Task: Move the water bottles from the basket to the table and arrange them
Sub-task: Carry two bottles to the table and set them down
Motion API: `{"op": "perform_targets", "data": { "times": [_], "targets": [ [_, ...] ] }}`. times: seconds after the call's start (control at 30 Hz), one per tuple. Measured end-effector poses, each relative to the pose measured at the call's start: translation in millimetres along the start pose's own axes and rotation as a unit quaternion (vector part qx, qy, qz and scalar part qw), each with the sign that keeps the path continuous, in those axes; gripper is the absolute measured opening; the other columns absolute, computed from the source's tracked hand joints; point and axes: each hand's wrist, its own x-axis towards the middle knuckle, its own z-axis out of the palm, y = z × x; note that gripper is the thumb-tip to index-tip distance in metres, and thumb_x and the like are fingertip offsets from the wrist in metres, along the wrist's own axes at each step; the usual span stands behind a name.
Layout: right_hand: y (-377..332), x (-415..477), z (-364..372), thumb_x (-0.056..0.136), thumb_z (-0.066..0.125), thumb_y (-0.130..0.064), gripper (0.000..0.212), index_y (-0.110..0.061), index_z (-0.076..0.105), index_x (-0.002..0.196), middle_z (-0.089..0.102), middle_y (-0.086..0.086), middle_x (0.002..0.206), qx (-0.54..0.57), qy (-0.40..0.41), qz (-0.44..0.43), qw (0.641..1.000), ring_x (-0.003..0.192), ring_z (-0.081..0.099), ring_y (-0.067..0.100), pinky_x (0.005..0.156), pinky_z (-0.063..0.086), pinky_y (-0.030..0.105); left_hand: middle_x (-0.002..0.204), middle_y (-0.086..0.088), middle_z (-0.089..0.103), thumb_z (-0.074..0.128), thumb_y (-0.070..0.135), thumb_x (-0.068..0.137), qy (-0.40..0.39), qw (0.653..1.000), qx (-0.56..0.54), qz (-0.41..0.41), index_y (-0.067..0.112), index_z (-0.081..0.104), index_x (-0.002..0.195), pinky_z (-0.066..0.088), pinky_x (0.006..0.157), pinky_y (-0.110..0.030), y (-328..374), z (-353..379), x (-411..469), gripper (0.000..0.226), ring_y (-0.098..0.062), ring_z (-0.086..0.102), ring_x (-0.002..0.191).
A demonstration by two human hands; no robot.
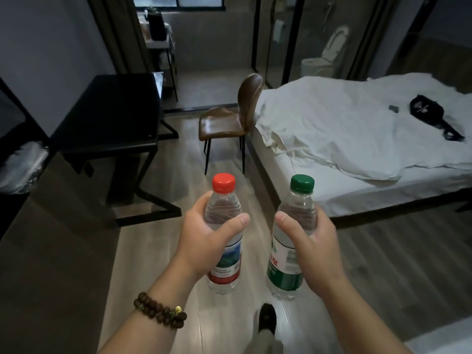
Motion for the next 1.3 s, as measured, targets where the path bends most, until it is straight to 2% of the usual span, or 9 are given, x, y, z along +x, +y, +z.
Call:
{"op": "perform_targets", "data": {
  "times": [0.1,0.27,0.43,0.57,0.73,0.87,1.0,1.17,1.3],
  "targets": [
    [14,72,17,0.067,0.074,-0.062,0.047,-0.029,0.07,0.1,0.076,-0.008,0.095,0.01,0.008,-0.009,1.0,0.09,0.072,0.008,0.081,0.056,0.035,0.093,0.003,0.076,0.082,0.035,0.071,0.006,1.0,0.003,-0.003,0.025,0.069,0.1,0.06,0.081,-0.035,-12,8,66,0.033,-0.015,0.075,0.088],
    [14,201,48,0.071,0.066,-0.071,0.049,-0.029,0.07,0.095,0.076,-0.01,0.091,0.023,-0.01,-0.009,1.0,0.085,0.072,0.006,0.08,0.058,0.035,0.092,0.002,0.077,0.08,0.051,0.064,0.041,0.999,0.016,-0.007,0.031,0.071,0.095,0.06,0.084,-0.039,-15,13,181,0.038,-0.017,0.075,0.088],
    [-4,317,89,0.073,0.056,-0.075,0.051,-0.028,0.068,0.09,0.075,-0.016,0.089,0.01,-0.063,-0.033,0.997,0.081,0.071,0.002,0.069,0.051,0.018,0.094,-0.007,0.076,0.074,0.058,0.073,0.104,0.995,0.013,0.007,0.028,0.07,0.099,0.059,0.09,-0.053,-6,-4,285,0.039,-0.026,0.075,0.091],
    [-5,395,137,0.078,0.053,-0.075,0.052,-0.028,0.069,0.092,0.075,-0.013,0.091,0.006,-0.096,-0.044,0.994,0.083,0.071,0.004,0.072,0.054,0.024,0.093,-0.01,0.075,0.071,0.062,0.075,0.149,0.989,-0.01,-0.002,0.033,0.072,0.094,0.057,0.091,-0.06,-11,-23,359,0.035,-0.032,0.074,0.091],
    [5,490,207,0.082,0.05,-0.073,0.049,-0.027,0.067,0.089,0.074,-0.016,0.09,-0.01,-0.104,-0.061,0.993,0.079,0.07,0.0,0.065,0.049,0.011,0.094,-0.008,0.077,0.066,0.066,0.076,0.17,0.985,-0.012,-0.007,0.024,0.07,0.101,0.058,0.09,-0.059,-37,-57,461,0.049,-0.029,0.075,0.091],
    [8,570,269,0.09,0.053,-0.062,0.039,-0.026,0.069,0.09,0.075,-0.011,0.089,-0.016,-0.093,-0.055,0.994,0.079,0.07,0.002,0.064,0.049,0.009,0.098,-0.005,0.077,0.065,0.085,0.068,0.171,0.985,-0.011,-0.021,0.028,0.069,0.105,0.057,0.092,-0.058,-56,-93,557,0.068,-0.027,0.075,0.094],
    [-1,639,322,0.085,0.053,-0.071,0.052,-0.021,0.067,0.088,0.073,-0.002,0.088,-0.031,-0.088,-0.053,0.994,0.075,0.069,0.011,0.063,0.051,0.014,0.097,-0.004,0.078,0.065,0.076,0.071,0.169,0.985,-0.015,-0.023,0.029,0.068,0.102,0.059,0.091,-0.056,-59,-128,649,0.056,-0.024,0.076,0.091],
    [-5,719,375,0.085,0.048,-0.074,0.052,-0.026,0.068,0.091,0.074,-0.008,0.088,-0.038,-0.1,-0.047,0.993,0.079,0.069,0.004,0.068,0.051,0.018,0.095,-0.004,0.077,0.062,0.075,0.073,0.158,0.987,-0.014,-0.025,0.026,0.067,0.103,0.061,0.084,-0.045,-62,-159,743,0.058,-0.02,0.076,0.088],
    [3,788,416,0.093,0.057,-0.067,0.046,-0.022,0.067,0.091,0.073,-0.012,0.084,-0.025,-0.13,-0.04,0.99,0.075,0.068,0.001,0.064,0.047,0.008,0.094,-0.003,0.077,0.061,0.074,0.073,0.175,0.984,-0.001,-0.032,0.026,0.067,0.101,0.061,0.081,-0.041,-79,-177,819,0.056,-0.018,0.077,0.086]
  ]
}}
